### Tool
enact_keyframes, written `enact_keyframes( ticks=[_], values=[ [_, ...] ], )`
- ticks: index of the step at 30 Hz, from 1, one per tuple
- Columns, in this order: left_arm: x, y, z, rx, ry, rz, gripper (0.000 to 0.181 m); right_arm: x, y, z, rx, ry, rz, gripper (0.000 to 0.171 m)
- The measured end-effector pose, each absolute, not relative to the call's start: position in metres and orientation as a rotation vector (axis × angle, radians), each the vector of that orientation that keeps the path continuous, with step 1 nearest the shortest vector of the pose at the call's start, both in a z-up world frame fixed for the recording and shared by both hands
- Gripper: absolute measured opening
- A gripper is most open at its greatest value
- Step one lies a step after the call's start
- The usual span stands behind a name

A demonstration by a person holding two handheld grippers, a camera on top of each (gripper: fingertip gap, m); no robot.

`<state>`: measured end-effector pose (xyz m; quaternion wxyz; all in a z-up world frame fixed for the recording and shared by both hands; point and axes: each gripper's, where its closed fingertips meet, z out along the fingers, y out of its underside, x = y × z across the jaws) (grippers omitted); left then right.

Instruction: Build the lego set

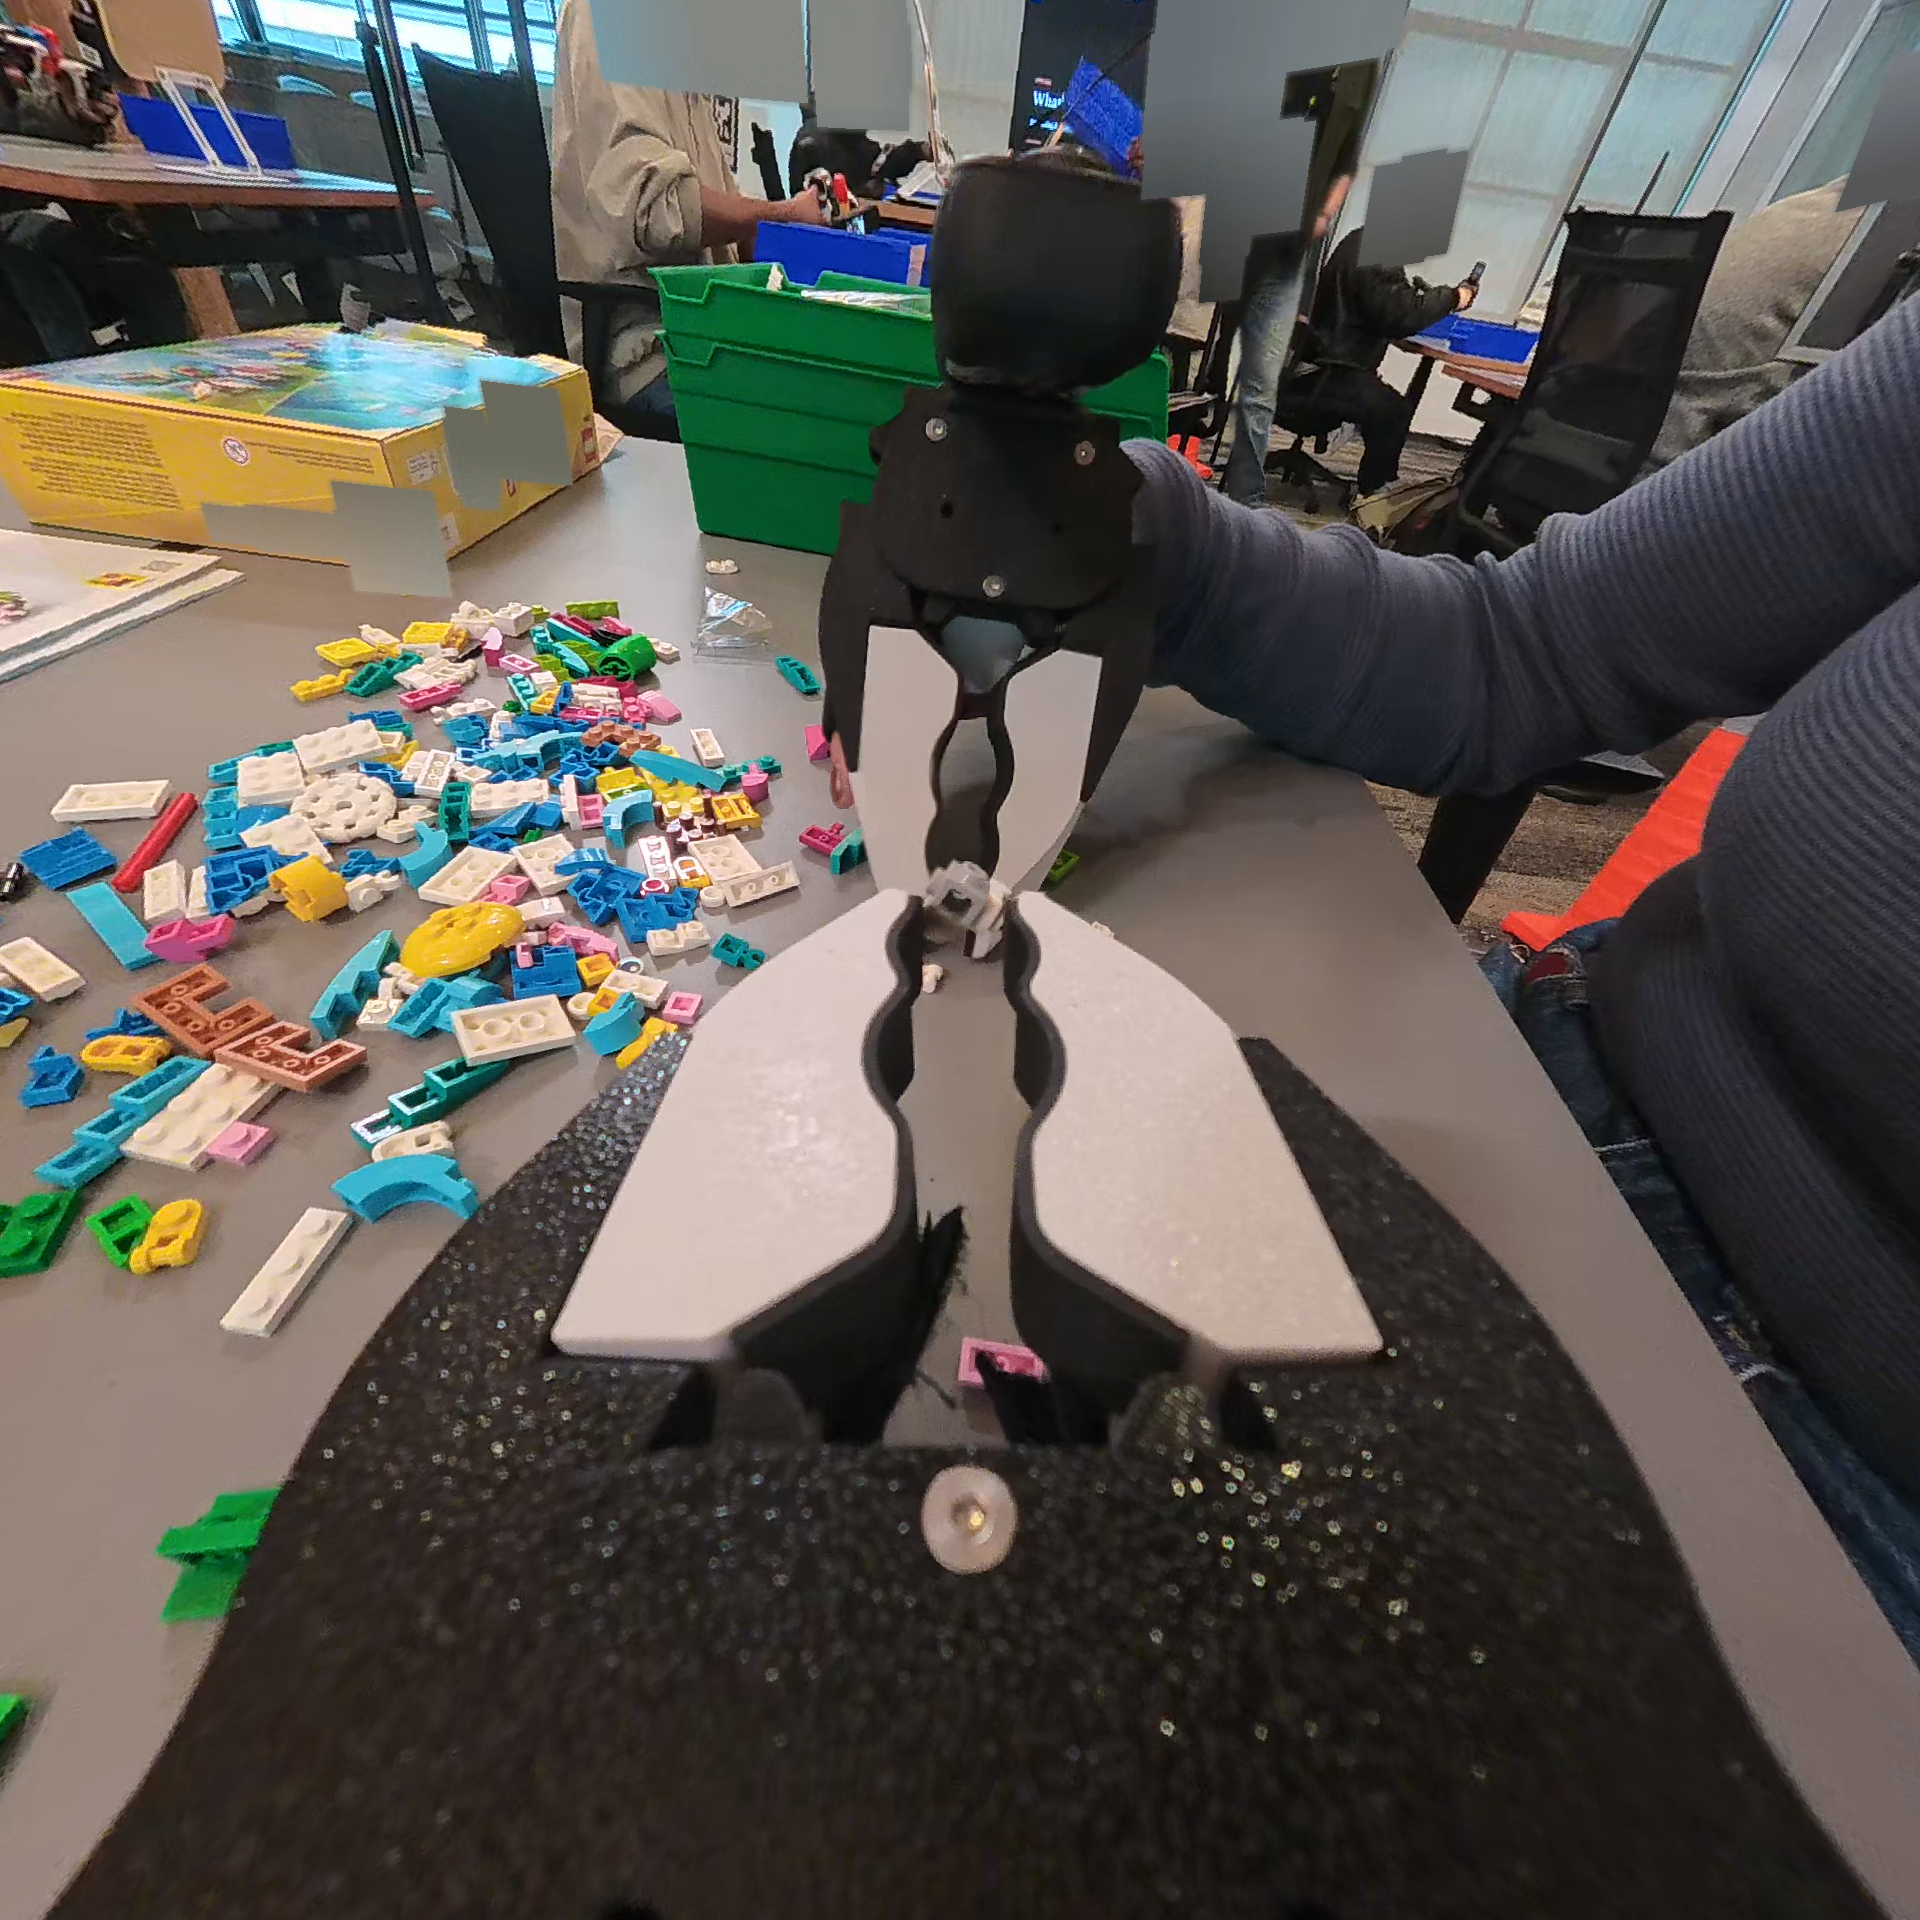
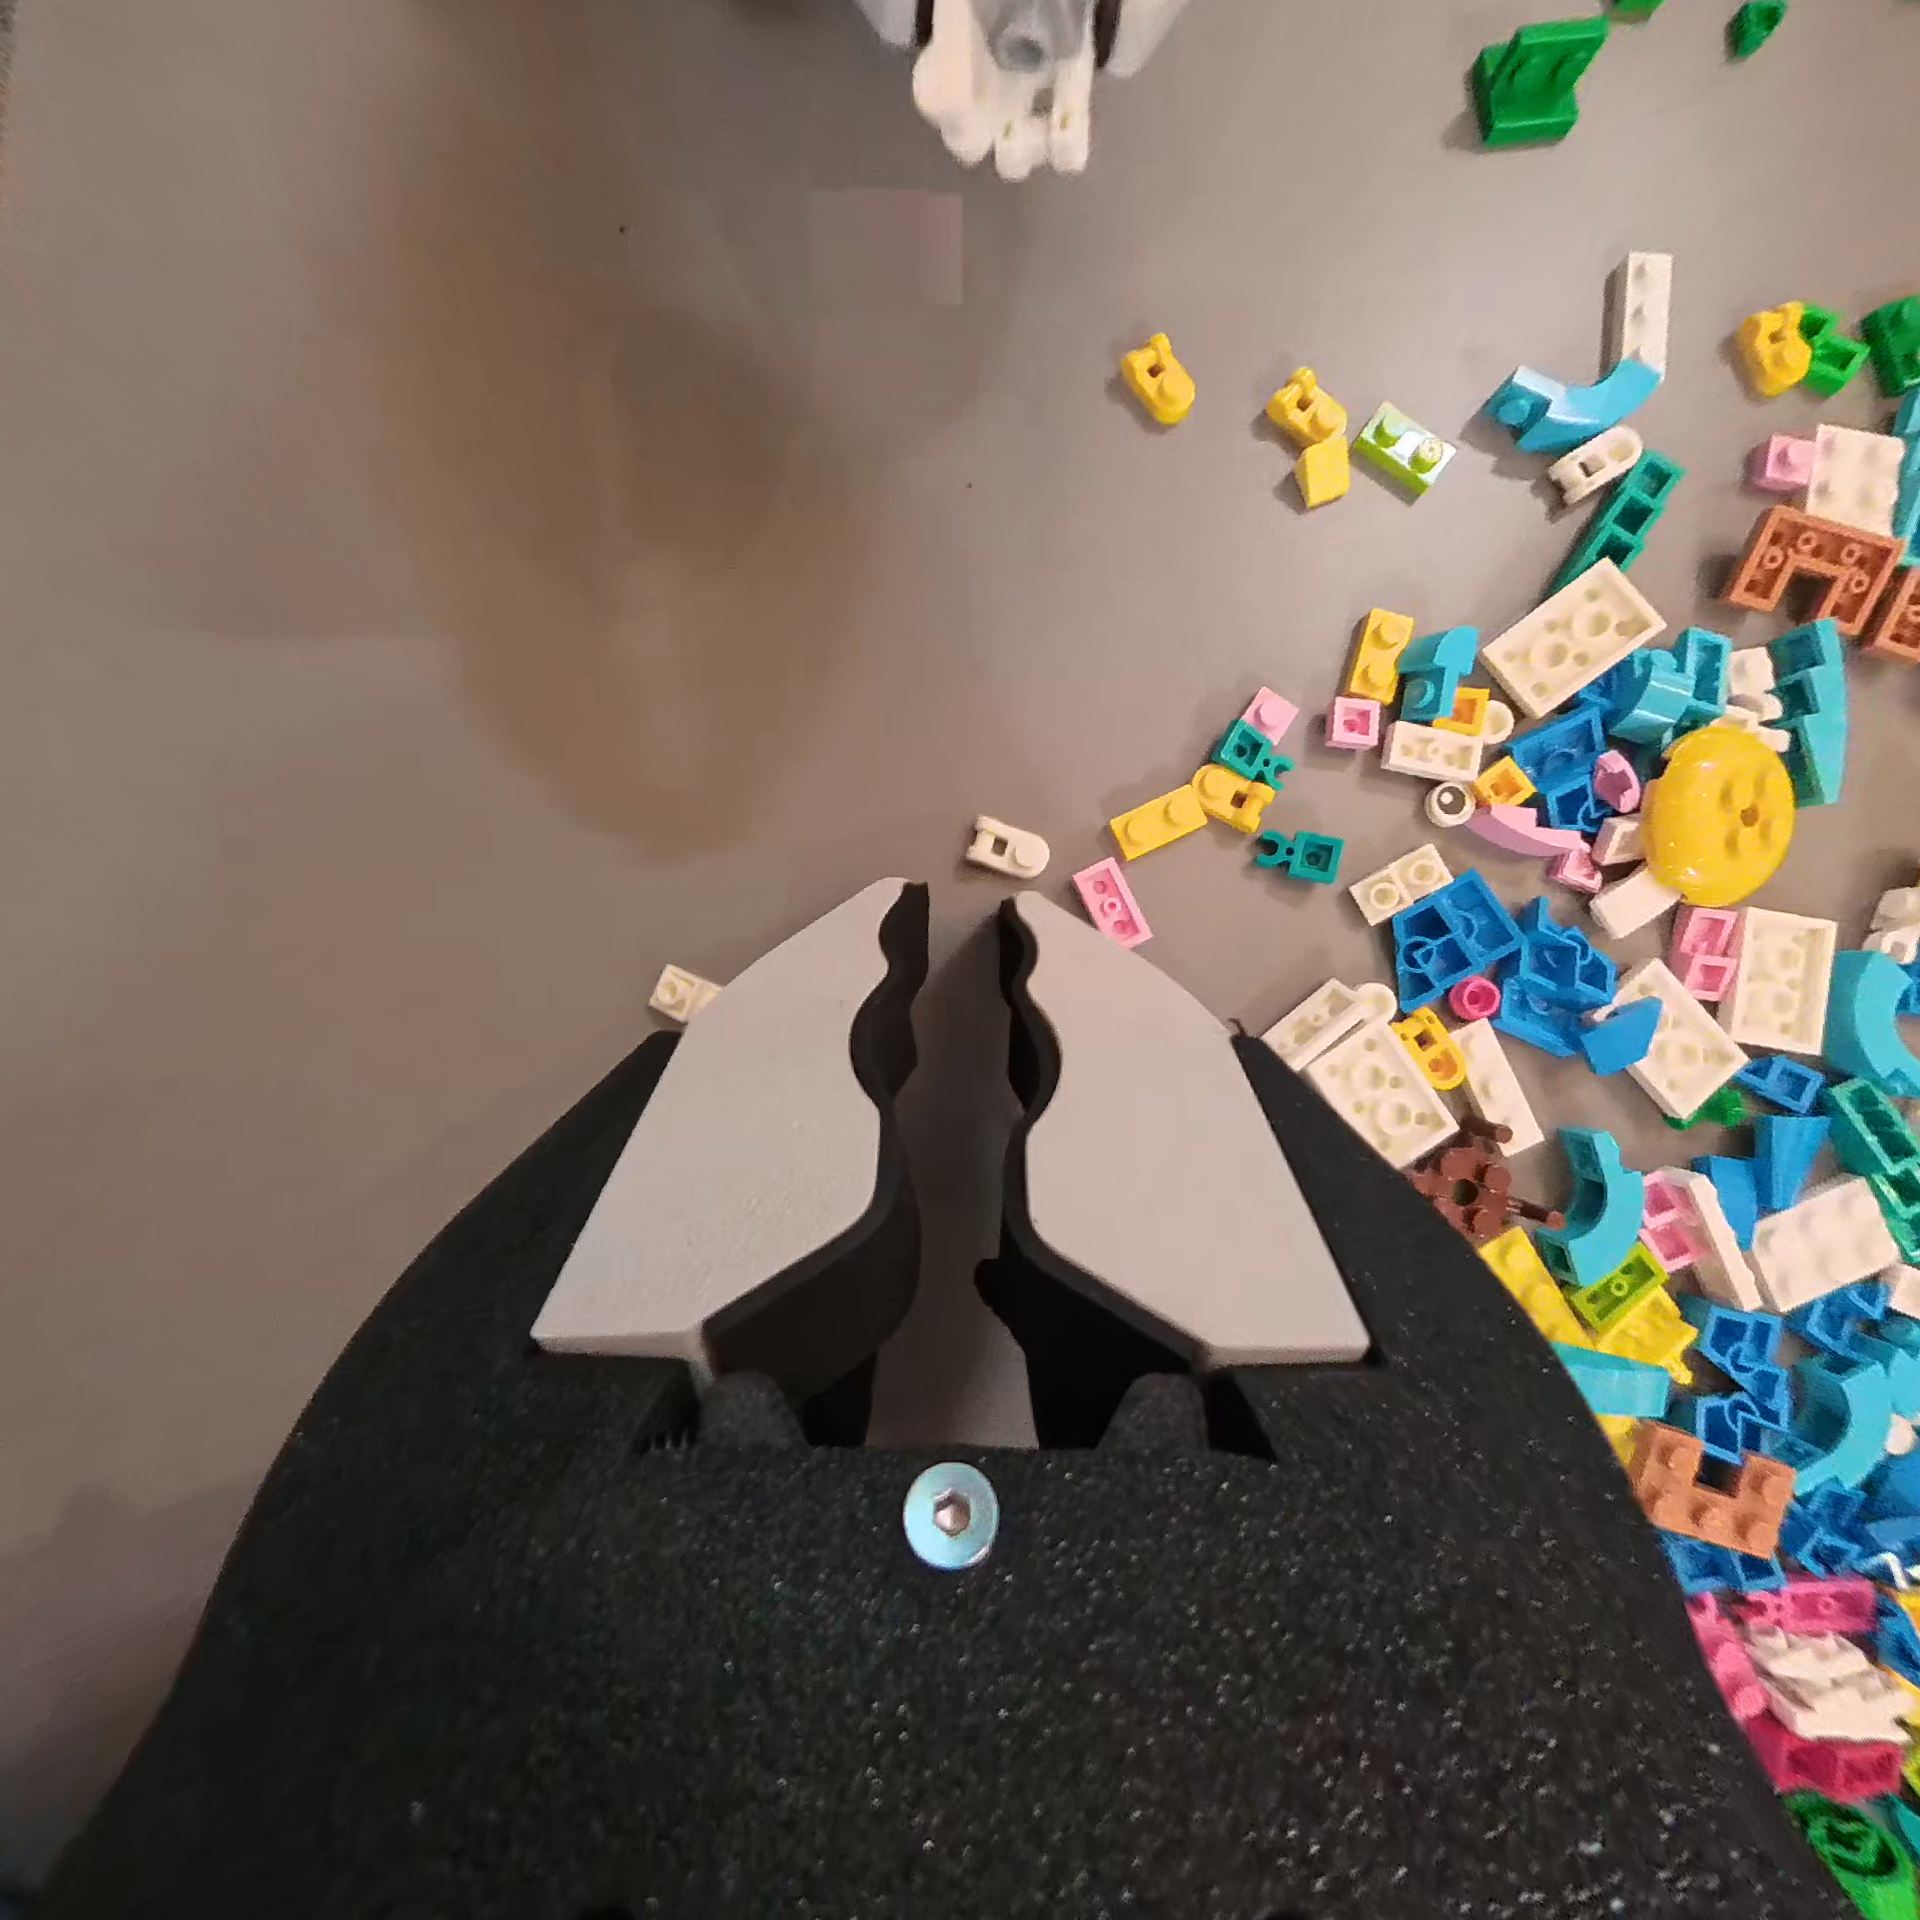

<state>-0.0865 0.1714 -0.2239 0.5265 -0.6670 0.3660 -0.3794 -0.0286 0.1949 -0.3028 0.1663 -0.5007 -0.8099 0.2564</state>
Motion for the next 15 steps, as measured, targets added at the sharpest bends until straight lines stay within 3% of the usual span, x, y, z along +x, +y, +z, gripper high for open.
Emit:
enact_keyframes(
  ticks=[7,15],
  values=[
    [-0.086,0.171,-0.224,-1.594,0.875,-0.910,0.013,-0.046,0.185,-0.301,-1.199,-2.310,0.690,0.030],
    [-0.087,0.172,-0.223,-1.592,0.867,-0.913,0.014,-0.039,0.191,-0.291,-1.280,-2.252,0.659,0.024]
  ],
)
